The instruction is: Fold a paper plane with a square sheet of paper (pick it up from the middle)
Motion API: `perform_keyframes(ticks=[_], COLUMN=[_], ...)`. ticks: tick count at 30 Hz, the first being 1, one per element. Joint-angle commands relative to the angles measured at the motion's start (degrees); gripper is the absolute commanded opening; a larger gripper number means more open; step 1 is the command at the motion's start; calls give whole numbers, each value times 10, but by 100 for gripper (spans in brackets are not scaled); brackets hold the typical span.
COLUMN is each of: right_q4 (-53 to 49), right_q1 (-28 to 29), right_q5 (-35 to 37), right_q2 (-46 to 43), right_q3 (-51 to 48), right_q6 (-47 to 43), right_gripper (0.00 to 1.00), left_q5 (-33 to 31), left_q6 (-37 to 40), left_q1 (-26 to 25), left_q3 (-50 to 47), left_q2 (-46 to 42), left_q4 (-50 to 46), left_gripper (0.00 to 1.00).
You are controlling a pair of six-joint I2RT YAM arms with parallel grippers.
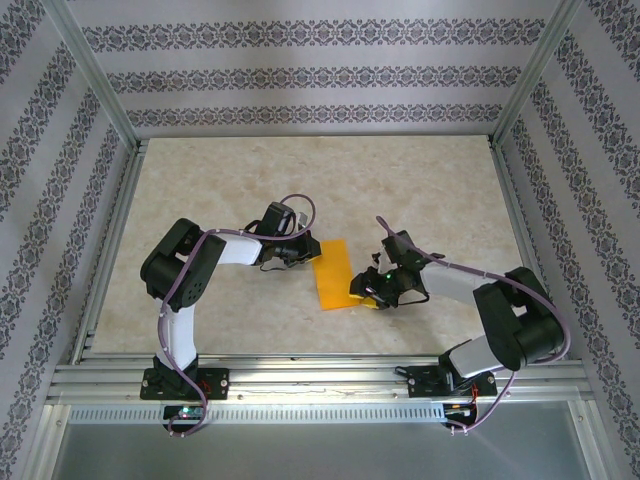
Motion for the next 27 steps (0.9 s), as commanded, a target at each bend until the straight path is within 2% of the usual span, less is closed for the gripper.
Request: perform_keyframes(ticks=[1, 5, 14, 19, 23, 27], right_q4=[-7, 8, 109, 127, 178, 180], right_q1=[-5, -4, -11, -22, -38, -47], right_q5=[-12, -26, -75, -80, -115, -127], right_q2=[-3, -1, 7, 25, 48, 68], right_q3=[-6, -6, -12, -6, -1, 17], right_q6=[-8, -6, 38, 30, 35, 18], right_gripper=[43, 41, 40, 40, 40, 39], left_q5=[-9, -7, 8, 22, 33, 42], left_q6=[7, 6, 12, 48, 86, 118], left_q1=[6, 6, 6, 6, 6, 6], left_q3=[-17, -16, -3, 29, 64, 97], left_q2=[5, 5, 13, 25, 42, 51], left_q4=[-44, -42, -43, -71, -110, -144], left_gripper=[6, 6, 6, 6, 6, 6])
